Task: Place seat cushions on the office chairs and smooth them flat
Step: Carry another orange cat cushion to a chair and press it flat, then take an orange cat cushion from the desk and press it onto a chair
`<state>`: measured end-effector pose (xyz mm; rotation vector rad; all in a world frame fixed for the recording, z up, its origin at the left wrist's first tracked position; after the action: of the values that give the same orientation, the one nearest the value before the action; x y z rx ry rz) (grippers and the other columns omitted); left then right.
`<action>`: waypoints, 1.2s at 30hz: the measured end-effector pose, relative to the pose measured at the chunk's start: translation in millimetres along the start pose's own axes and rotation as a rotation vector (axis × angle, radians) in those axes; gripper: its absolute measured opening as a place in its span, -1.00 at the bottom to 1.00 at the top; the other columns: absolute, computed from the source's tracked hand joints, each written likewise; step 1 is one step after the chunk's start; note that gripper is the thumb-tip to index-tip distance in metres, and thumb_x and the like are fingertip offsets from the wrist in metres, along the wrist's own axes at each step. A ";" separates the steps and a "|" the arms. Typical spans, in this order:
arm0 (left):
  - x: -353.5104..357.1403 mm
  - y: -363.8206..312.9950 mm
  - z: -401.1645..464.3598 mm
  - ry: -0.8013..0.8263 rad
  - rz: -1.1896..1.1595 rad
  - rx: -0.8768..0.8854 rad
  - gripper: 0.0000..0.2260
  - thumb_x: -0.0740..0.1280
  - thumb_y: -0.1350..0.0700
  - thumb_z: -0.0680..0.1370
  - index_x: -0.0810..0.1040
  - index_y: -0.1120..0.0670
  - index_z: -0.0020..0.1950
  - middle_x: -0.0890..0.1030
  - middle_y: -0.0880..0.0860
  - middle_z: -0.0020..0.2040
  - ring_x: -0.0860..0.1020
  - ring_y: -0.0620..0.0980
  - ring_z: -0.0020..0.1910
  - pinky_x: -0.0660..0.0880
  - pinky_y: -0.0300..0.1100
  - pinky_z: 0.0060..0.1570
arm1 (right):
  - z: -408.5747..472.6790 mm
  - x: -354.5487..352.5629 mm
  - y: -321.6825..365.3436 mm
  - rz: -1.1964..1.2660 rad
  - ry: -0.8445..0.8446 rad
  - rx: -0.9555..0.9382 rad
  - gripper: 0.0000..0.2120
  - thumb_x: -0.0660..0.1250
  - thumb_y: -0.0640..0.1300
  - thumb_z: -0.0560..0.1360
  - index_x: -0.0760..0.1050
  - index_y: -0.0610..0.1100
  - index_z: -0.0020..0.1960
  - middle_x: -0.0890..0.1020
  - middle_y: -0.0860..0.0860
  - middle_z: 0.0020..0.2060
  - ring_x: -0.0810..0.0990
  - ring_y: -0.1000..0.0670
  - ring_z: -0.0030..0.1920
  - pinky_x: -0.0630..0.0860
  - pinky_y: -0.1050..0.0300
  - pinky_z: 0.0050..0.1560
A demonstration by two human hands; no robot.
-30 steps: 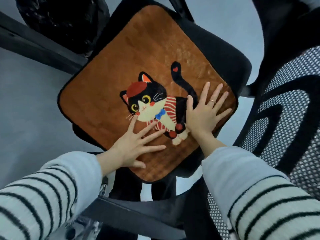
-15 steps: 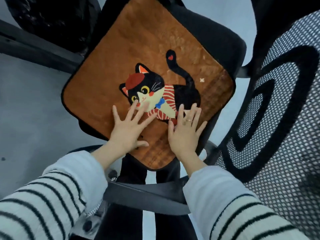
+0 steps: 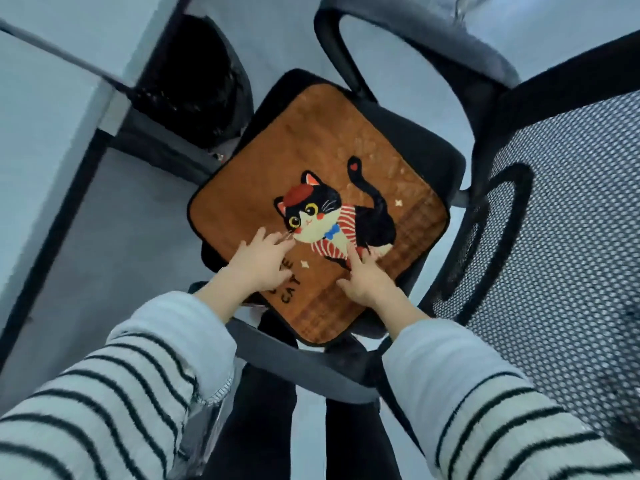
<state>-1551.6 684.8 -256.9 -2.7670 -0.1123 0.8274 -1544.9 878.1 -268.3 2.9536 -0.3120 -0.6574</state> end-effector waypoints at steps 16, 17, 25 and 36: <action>-37.1 -58.5 -366.0 -0.749 -0.522 -0.361 -0.68 0.16 0.03 0.62 0.41 0.02 0.36 0.49 0.07 0.31 0.45 0.04 0.28 0.35 -0.13 0.27 | -317.4 -91.6 128.5 -0.227 -0.234 -0.835 -0.58 0.25 -0.02 0.56 0.38 -0.13 0.38 0.55 -0.10 0.25 0.48 -0.11 0.28 0.39 0.09 0.26; -23.5 -58.4 -399.0 -0.792 -0.495 -0.412 -0.67 0.15 0.02 0.62 0.39 0.02 0.38 0.47 0.08 0.33 0.43 0.05 0.30 0.32 -0.15 0.28 | -343.6 -78.3 138.3 -0.264 -0.224 -0.900 -0.59 0.25 -0.04 0.57 0.39 -0.13 0.38 0.56 -0.10 0.24 0.49 -0.11 0.28 0.38 0.12 0.25; 126.6 -79.5 -592.6 -1.049 -0.583 -0.726 -0.64 0.09 0.00 0.65 0.29 -0.01 0.45 0.39 0.04 0.38 0.37 -0.01 0.34 0.29 -0.18 0.30 | -502.3 72.5 175.8 -0.480 -0.108 -1.287 -0.62 0.20 -0.09 0.59 0.38 -0.12 0.38 0.55 -0.08 0.26 0.48 -0.08 0.29 0.39 0.09 0.29; 452.5 -190.2 -814.4 -1.520 -0.808 -1.092 -0.60 0.15 0.06 0.63 0.25 -0.04 0.47 0.34 -0.01 0.43 0.37 -0.05 0.36 0.25 -0.27 0.29 | -690.4 391.1 95.2 -0.464 0.247 -1.605 -0.70 0.17 -0.08 0.61 0.45 -0.05 0.31 0.59 0.02 0.09 0.55 0.11 0.04 0.39 0.32 -0.04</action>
<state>-726.6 757.7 210.1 -1.4160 -2.1558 2.7125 -919.2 735.4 207.9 1.4615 0.6485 -0.2695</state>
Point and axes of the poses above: each hand's wrist, its own z-axis towards the middle knuckle, its own x-axis out of the palm, y = z × x, the point moved 4 cm from there along z, towards the middle knuckle
